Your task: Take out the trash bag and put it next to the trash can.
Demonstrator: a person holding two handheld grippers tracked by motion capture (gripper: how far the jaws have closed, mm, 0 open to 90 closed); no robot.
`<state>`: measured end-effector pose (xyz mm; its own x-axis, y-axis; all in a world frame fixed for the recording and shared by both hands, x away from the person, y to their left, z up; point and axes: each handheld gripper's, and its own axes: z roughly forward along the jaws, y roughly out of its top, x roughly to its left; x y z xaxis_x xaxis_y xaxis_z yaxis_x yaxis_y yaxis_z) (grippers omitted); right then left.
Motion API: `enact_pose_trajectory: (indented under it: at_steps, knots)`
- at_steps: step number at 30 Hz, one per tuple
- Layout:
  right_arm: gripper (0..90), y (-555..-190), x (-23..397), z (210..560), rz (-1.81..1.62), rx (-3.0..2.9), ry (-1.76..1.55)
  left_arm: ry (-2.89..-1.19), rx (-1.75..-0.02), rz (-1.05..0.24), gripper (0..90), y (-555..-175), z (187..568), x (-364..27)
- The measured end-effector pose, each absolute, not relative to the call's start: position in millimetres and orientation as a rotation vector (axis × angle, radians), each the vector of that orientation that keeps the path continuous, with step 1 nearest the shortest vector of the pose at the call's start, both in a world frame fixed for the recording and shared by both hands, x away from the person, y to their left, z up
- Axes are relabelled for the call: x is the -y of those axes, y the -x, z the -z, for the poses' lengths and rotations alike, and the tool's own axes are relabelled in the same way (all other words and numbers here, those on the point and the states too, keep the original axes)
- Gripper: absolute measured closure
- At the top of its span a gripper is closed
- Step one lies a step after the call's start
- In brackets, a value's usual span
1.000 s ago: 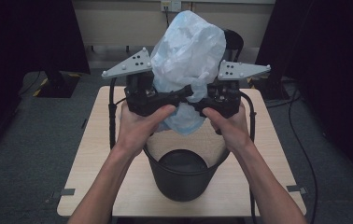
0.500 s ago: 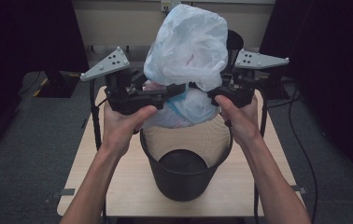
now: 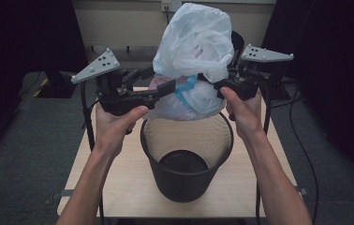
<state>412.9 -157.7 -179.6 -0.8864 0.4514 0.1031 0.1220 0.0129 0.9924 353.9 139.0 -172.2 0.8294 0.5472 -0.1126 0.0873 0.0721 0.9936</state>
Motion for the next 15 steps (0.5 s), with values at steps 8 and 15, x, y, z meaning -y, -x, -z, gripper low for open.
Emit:
enact_pose_trajectory:
  at_steps: [8, 15]
  knots:
    - [88.9, -435.2, 167.7, 183.1, -1.948, -1.994, -0.684, -1.52, -0.547, -0.394, 26.8, -354.3, 179.4, -138.8]
    - [88.9, -449.0, 175.9, 180.2, -1.906, -1.962, -0.714, -1.547, -0.567, -0.388, 26.8, -357.6, 188.8, -141.3]
